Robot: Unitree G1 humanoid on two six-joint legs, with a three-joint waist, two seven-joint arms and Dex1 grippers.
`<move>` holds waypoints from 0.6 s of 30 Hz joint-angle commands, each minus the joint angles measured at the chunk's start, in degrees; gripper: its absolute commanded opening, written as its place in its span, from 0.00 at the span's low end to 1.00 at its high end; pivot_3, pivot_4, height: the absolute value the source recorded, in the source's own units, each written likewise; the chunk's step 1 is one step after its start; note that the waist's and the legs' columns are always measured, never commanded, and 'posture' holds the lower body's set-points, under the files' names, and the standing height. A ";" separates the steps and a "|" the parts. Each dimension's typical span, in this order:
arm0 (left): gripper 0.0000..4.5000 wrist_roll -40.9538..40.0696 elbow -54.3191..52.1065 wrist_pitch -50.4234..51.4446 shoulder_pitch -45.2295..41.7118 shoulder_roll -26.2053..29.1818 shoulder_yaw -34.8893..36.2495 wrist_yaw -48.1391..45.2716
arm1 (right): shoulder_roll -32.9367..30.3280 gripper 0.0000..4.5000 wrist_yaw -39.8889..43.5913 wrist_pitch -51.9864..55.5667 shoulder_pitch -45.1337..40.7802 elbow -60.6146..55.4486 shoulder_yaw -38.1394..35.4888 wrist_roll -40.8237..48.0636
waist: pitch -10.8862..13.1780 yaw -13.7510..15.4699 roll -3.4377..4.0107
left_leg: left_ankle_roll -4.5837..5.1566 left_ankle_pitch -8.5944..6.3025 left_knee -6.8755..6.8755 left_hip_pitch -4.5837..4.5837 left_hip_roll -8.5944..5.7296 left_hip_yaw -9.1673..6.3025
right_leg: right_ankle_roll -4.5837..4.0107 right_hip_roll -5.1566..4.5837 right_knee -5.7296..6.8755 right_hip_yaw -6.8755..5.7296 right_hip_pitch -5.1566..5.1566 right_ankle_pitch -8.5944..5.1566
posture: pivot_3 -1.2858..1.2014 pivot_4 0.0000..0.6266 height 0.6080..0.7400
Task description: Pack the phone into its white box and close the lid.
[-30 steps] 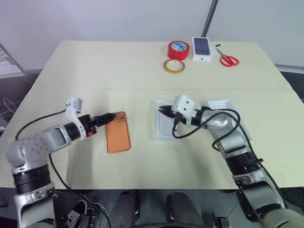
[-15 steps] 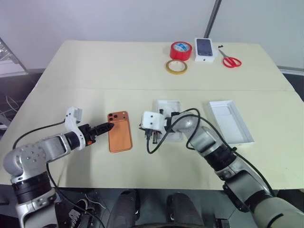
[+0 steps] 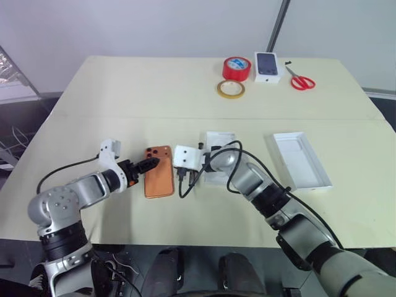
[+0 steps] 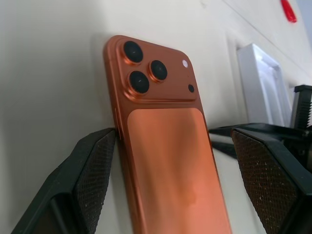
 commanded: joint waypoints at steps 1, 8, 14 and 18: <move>0.88 -0.09 3.36 3.26 -0.28 -3.63 -4.59 -0.01 | 0.32 0.08 0.23 0.37 0.62 -0.38 0.28 -0.33 | -0.01 0.08 0.00 | 0.00 0.00 0.00 0.01 -0.01 0.00 | 0.00 0.00 0.00 0.00 0.01 0.00 | 0.52 0.24 0.91; 0.88 -0.50 2.59 7.15 -2.35 -5.19 -4.16 -0.89 | -0.15 0.08 -0.07 0.74 0.65 -0.10 -1.21 -0.08 | -0.01 0.48 -0.01 | 0.00 0.00 0.01 0.01 -0.04 0.01 | 0.00 -0.02 -0.02 -0.04 0.02 0.00 | 0.52 0.24 0.91; 0.76 0.01 4.36 6.25 -2.45 -2.99 -1.06 -1.99 | -0.58 0.07 -0.83 0.01 0.90 0.50 -1.40 -0.55 | -0.01 0.34 0.00 | 0.00 0.00 0.01 0.01 -0.04 0.01 | 0.00 -0.01 -0.03 -0.03 0.01 0.00 | 0.52 0.24 0.91; 0.35 0.41 5.38 5.90 -1.85 -2.12 -0.66 -2.35 | -0.47 0.07 -0.66 0.08 1.14 0.16 -1.60 -0.14 | 0.00 0.00 -0.02 | 0.00 0.00 -0.02 -0.01 -0.04 0.00 | 0.00 -0.02 -0.05 -0.03 -0.03 0.00 | 0.52 0.24 0.91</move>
